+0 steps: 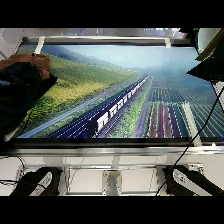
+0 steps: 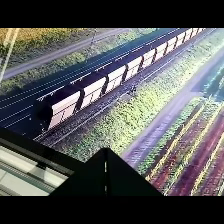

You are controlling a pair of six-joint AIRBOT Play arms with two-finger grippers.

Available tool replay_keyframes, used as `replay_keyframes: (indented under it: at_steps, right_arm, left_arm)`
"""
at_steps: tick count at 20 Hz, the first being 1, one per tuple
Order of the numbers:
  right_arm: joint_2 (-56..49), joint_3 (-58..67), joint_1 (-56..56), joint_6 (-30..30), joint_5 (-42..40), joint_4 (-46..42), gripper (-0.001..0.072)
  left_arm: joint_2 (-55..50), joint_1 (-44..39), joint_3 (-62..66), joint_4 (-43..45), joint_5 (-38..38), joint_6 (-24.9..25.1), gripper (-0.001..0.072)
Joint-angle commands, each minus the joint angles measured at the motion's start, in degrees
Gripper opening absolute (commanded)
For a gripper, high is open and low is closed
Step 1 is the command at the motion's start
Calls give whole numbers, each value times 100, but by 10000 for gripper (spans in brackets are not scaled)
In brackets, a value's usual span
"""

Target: Fold the clothes and pants, and hang the long-sleeved shirts on hangers.

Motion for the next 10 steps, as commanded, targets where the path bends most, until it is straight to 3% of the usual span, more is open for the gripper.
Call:
replay_keyframes:
  at_steps: [1,10]
  right_arm:
    - [0,0,7,2,9,2,23]
    - [-4,4,4,2,2,-2,23]
  left_arm:
    - [-4,2,-9,2,-4,2,21]
    - [-79,2,-7,48,319,179,21]
